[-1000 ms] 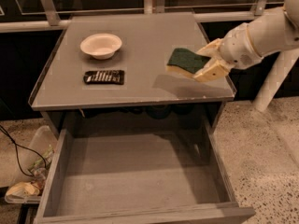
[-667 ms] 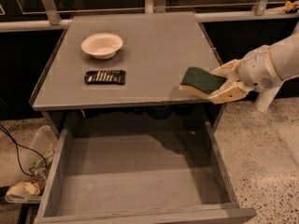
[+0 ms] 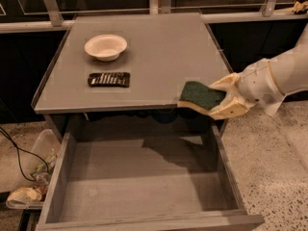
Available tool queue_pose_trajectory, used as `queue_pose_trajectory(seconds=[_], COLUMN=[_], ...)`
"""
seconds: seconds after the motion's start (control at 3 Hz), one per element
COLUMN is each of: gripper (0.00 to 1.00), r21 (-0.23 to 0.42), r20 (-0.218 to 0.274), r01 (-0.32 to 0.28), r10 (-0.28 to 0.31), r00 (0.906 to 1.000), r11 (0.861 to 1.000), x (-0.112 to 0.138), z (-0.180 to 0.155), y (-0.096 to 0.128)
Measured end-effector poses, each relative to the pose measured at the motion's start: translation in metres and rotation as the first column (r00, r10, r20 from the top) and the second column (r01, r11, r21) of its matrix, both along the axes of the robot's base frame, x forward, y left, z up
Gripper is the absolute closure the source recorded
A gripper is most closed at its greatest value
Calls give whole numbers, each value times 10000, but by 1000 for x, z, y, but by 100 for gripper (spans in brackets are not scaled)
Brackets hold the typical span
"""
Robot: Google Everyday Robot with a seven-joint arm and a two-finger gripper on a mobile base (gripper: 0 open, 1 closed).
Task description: Place sponge into top drawer
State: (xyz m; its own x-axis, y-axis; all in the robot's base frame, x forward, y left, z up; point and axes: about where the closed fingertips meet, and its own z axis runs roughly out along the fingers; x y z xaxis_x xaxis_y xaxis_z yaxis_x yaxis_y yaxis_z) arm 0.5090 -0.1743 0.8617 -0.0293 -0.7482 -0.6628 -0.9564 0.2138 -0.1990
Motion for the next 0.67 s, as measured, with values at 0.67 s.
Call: queue_pose_trajectory(seconds=[0.67], gripper=[100], r21=[-87], r20=[-362], r01=[-1587], r10=[1583], r00=[9867], r11=[9873], x=[-81], z=[-66], y=[64])
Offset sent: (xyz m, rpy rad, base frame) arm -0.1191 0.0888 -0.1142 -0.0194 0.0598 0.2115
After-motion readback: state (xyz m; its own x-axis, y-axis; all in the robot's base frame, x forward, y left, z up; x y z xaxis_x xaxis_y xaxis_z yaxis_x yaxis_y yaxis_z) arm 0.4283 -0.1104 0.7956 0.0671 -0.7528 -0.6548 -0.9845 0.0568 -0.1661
